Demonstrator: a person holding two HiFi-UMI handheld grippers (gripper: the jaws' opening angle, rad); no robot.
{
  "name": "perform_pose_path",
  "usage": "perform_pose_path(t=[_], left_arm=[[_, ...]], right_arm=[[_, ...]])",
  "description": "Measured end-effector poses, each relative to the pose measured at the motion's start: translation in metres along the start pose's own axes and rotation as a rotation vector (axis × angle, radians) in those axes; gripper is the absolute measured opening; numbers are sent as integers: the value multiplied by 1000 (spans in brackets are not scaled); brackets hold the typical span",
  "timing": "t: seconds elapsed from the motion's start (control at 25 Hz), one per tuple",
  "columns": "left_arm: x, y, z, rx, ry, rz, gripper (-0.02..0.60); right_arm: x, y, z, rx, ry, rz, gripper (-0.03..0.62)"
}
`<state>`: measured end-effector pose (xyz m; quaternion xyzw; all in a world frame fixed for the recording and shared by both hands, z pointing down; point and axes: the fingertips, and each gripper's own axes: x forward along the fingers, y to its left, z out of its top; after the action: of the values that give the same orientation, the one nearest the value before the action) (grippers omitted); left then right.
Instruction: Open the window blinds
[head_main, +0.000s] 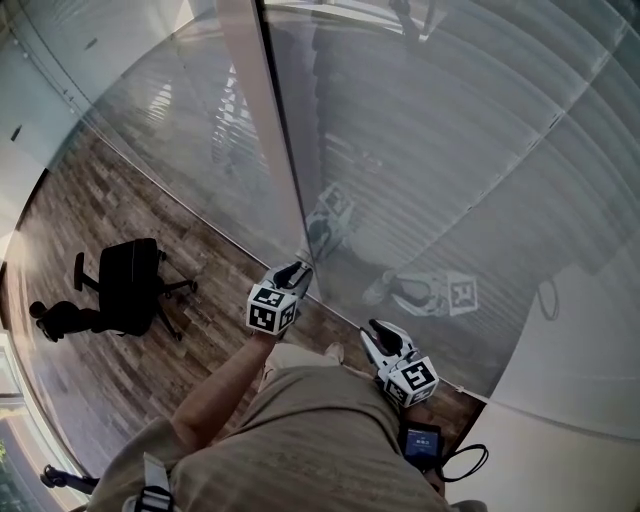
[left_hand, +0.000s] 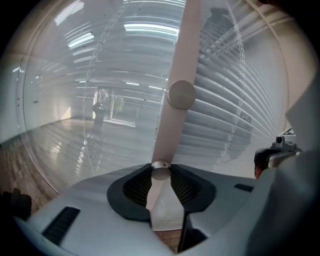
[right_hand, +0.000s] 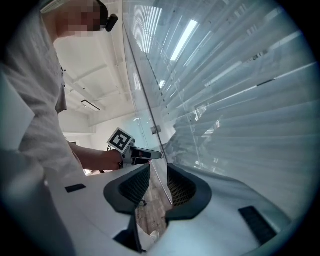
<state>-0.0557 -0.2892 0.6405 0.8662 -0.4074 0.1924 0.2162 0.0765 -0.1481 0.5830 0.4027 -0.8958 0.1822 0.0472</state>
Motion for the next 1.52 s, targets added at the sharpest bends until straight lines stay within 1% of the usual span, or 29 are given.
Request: perform_pose_path(t=[0.2, 0.44, 0.96, 1.16, 1.32, 1.52], left_arm=[[0, -3, -5, -71, -1, -23, 133], [2, -4, -6, -109, -2, -56, 133], [-2, -10, -5, -213, 17, -144, 133], [-1, -10, -3, -236, 18, -164, 133], [-1, -8, -4, -273, 19, -178, 133], [10, -1, -23, -329, 16, -189, 133]], right_arm=[[2, 0, -2, -8, 7, 16, 117], [5, 0, -1, -19, 5, 20, 117], [5, 5, 4, 1, -5, -21, 117], [6, 5, 4, 6, -4, -33, 112], [5, 6, 0, 14, 1, -44, 112], [8, -2, -24, 22, 2, -47, 111]])
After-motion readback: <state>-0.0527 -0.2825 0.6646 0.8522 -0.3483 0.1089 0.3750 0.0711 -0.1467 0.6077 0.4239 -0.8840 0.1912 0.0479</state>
